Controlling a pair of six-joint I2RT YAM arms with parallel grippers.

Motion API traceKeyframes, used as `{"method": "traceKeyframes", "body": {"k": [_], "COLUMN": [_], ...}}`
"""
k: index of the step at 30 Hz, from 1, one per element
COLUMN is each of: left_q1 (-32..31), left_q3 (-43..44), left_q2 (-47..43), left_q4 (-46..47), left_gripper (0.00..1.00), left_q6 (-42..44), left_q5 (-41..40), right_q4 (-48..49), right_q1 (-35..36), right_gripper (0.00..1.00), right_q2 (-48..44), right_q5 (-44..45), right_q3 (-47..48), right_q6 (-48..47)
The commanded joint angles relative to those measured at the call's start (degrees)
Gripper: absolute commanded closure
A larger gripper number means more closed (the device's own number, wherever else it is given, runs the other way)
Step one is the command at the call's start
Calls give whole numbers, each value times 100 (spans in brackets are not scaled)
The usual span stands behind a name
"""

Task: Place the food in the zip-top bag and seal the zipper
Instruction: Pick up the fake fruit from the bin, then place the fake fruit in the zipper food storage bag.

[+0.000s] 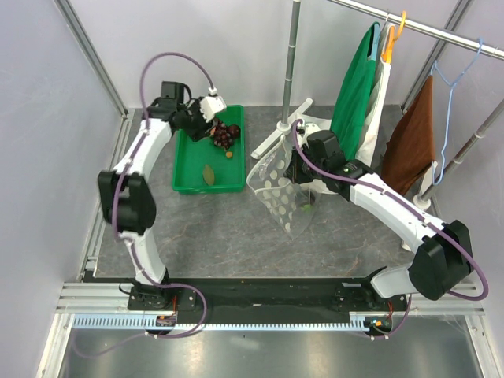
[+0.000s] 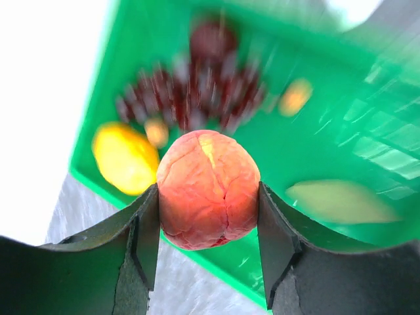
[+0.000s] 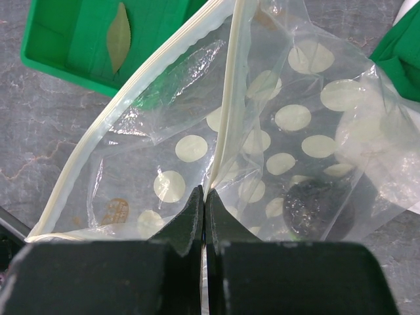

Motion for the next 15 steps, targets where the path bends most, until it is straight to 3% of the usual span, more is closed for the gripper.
{"method": "traceKeyframes", "body": {"k": [1,5,10,15], "left_q1": [-45,-360,-1317,-1758], "left_q3": [-343,-827,-1223,-1469], "left_q2": [-1678,-2548,-2682,-2349], "left_q4": [-130,-8,474,950], "left_gripper": [60,60,60,59], "left_q6": [-1508,-2369,-3222,-4109], "left_q5": [2624,3711,3756,3756], "right_q4": [29,20,20,-50], "right_q1": [-24,-24,-59,-129], "right_gripper": [100,100,100,100], "right_q2": [-167,-237,-308,-475], "right_q5": [-217,-305,-419,-446], "right_q3": [86,25,42,113], "right_q6": [173,278,331,357]}}
